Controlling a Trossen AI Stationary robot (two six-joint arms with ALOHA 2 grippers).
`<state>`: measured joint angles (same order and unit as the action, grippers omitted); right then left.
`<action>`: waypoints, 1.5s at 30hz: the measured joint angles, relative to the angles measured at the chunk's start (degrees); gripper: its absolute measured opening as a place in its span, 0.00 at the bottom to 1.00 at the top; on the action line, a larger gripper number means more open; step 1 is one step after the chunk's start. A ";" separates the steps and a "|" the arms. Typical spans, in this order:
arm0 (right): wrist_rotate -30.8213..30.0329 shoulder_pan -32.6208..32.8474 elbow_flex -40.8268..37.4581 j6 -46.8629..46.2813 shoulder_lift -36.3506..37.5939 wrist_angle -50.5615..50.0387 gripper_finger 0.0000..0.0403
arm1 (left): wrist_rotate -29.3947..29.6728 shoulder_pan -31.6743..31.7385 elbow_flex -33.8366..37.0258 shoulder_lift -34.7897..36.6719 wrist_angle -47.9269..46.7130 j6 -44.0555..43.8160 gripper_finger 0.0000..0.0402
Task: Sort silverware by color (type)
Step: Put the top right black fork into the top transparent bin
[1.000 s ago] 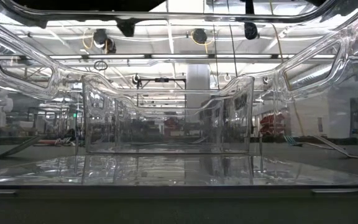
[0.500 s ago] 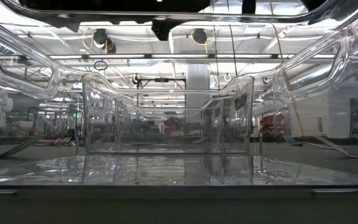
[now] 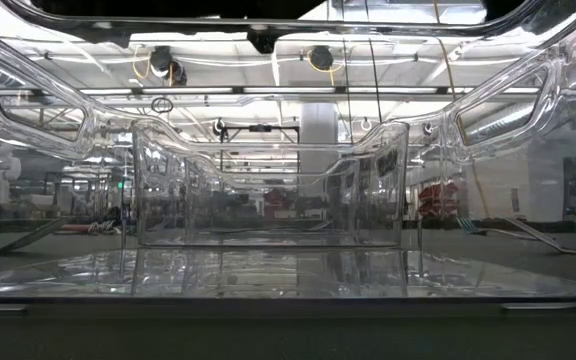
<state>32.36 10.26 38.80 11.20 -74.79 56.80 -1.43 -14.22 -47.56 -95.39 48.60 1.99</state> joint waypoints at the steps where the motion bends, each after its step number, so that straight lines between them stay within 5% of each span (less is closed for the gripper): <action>1: -0.11 0.00 1.01 -0.11 -1.01 0.06 0.03 | 0.02 0.00 -0.01 0.00 0.41 -0.06 0.63; 12: -0.78 0.40 11.46 -4.50 -12.12 0.15 0.03 | -2.99 -0.22 0.01 0.00 -1.01 -0.13 0.50; 19: -0.76 0.78 12.03 -4.50 -12.16 -0.17 0.03 | -11.55 -0.18 0.03 0.00 -1.18 -0.15 0.45; 37: -0.74 0.90 12.01 -2.58 -12.10 -0.94 0.03 | -10.93 1.13 0.08 -2.91 2.12 0.05 0.43; 45: -0.74 0.90 11.99 -2.35 -12.09 -1.01 0.03 | -11.00 1.25 0.08 -2.91 1.90 0.36 0.16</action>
<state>31.62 11.16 50.78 8.85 -86.88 55.79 -12.43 -12.97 -47.48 -98.30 50.50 2.36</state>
